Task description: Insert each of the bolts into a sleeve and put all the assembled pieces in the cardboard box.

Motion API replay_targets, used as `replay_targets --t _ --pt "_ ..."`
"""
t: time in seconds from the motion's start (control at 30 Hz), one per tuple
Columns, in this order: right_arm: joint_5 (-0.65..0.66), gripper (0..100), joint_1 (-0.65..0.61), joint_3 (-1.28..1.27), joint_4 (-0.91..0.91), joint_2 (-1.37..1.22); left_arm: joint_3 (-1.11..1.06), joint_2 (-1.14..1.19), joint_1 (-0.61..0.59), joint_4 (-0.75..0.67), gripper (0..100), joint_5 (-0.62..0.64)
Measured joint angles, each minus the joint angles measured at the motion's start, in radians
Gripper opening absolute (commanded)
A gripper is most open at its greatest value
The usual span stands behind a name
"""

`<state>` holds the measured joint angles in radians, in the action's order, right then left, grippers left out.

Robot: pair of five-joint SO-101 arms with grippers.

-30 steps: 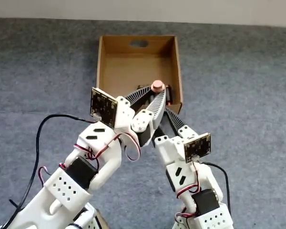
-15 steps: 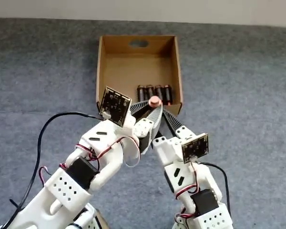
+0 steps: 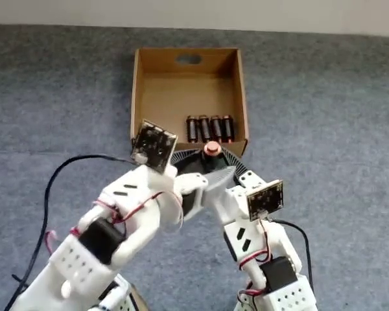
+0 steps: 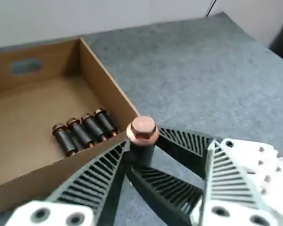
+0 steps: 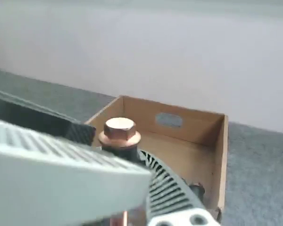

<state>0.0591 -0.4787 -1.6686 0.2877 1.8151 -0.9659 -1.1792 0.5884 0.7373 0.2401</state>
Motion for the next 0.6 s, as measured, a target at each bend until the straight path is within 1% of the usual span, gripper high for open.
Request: replay_targets --t 0.1,0.17,0.2,0.23,0.27,0.33,0.4,0.47,0.6 --pt "0.000 0.5 0.000 0.000 0.000 0.000 0.029 -0.117 -0.018 0.068 12 0.000" --pt "0.000 0.5 0.000 0.000 0.000 0.000 0.029 -0.199 -0.057 0.091 1 0.000" --pt "0.000 0.5 0.000 0.000 0.000 0.000 0.029 -0.242 -0.089 0.098 0 0.000" --pt "0.000 0.5 0.000 -0.003 0.000 0.000 0.029 -0.279 -0.126 0.100 3 0.000" --pt "0.000 0.5 0.000 -0.003 0.000 0.000 0.029 -0.318 -0.172 0.101 3 0.000" --pt "0.000 0.5 0.000 -0.005 0.000 0.000 0.012 -0.381 -0.285 0.101 0 0.000" --pt "0.000 0.5 0.000 -0.005 0.000 0.000 -0.044 -0.428 -0.411 0.101 1 0.002" --pt "0.000 0.5 0.000 -0.005 0.008 0.000 -0.143 -0.468 -0.537 0.101 1 0.000" --pt "0.000 0.5 0.000 0.017 0.127 0.000 -0.430 -0.548 -0.715 0.089 1 0.002"
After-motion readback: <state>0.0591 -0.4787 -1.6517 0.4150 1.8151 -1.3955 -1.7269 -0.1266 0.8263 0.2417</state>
